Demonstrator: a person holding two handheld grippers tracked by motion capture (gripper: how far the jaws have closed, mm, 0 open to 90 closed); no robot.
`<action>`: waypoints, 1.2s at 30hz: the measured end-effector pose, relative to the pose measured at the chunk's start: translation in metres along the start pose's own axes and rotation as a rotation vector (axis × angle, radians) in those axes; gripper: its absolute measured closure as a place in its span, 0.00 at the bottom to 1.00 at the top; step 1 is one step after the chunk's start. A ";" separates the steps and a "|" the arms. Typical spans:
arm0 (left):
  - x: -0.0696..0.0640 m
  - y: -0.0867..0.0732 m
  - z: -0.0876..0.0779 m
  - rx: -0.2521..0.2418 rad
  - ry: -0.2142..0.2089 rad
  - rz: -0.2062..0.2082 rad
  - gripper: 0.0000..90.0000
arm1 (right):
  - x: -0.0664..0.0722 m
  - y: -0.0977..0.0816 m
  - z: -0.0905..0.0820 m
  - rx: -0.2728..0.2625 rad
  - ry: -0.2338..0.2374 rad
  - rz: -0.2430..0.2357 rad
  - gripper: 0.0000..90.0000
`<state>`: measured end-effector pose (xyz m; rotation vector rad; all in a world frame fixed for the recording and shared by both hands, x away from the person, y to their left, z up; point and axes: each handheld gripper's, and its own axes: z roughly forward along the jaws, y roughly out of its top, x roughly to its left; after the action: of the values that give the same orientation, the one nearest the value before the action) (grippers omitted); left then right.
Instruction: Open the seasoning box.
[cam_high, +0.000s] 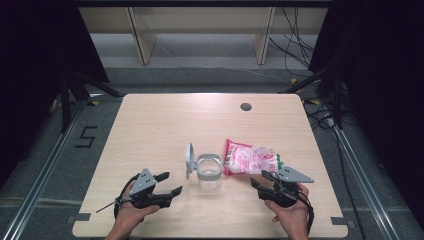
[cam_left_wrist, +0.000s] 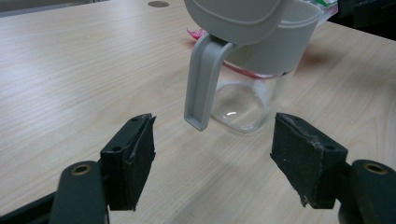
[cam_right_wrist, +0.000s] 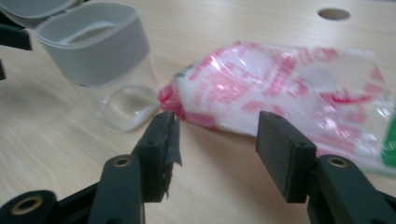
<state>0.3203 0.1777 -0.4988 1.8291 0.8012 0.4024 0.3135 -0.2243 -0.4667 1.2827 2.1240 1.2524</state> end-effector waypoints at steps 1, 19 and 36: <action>0.000 0.000 0.000 0.005 0.005 0.002 0.33 | -0.003 -0.003 0.001 -0.005 -0.020 0.006 0.50; 0.000 -0.004 0.004 0.011 -0.016 -0.021 0.33 | -0.026 -0.019 0.002 0.020 -0.090 0.156 0.34; -0.002 -0.006 0.009 0.034 -0.023 -0.017 0.33 | -0.035 -0.004 0.039 -0.043 -0.053 0.297 0.21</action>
<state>0.3221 0.1712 -0.5072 1.8540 0.8117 0.3575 0.3556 -0.2347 -0.4953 1.6380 1.9091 1.3539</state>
